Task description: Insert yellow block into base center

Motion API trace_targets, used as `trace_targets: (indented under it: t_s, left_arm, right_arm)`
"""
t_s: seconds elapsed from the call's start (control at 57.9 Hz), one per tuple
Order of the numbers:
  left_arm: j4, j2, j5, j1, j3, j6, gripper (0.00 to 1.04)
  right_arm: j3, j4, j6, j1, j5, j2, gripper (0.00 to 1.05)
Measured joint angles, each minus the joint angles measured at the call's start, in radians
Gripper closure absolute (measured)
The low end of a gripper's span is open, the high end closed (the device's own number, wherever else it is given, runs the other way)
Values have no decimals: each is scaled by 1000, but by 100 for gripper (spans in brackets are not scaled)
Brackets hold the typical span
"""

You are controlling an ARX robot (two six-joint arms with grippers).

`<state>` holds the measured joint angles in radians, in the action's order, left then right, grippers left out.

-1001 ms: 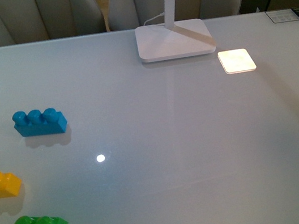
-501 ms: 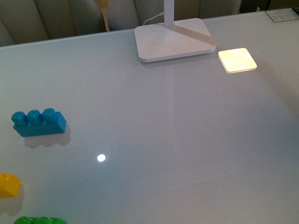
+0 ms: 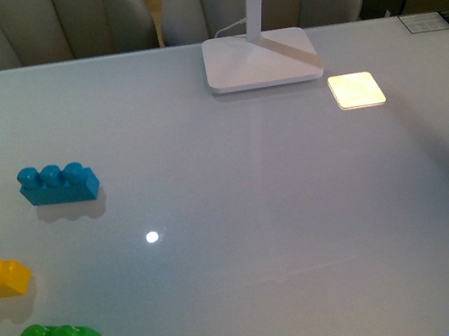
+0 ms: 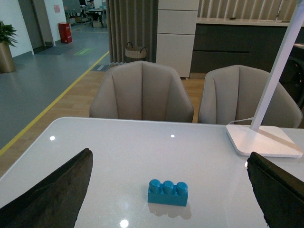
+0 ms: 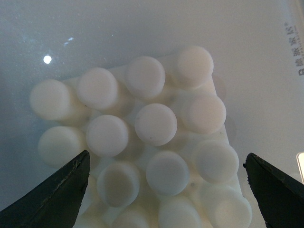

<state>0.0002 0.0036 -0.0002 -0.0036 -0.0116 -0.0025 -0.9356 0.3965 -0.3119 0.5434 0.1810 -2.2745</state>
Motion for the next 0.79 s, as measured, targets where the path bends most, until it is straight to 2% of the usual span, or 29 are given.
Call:
trace_targets:
  t_s: [0.466,0.656,0.794]
  left_arm:
    - [0,0,0,0,0,0,7]
    - [0,0,0,0,0,0,7]
    - [0,0,0,0,0,0,7]
  right_arm:
    - [-76,-42,-47,-36,-21,-69,9]
    - [-26,6,-51,-98,-27,-66,9]
    - [30,46,-33,-182,-19,-55,9]
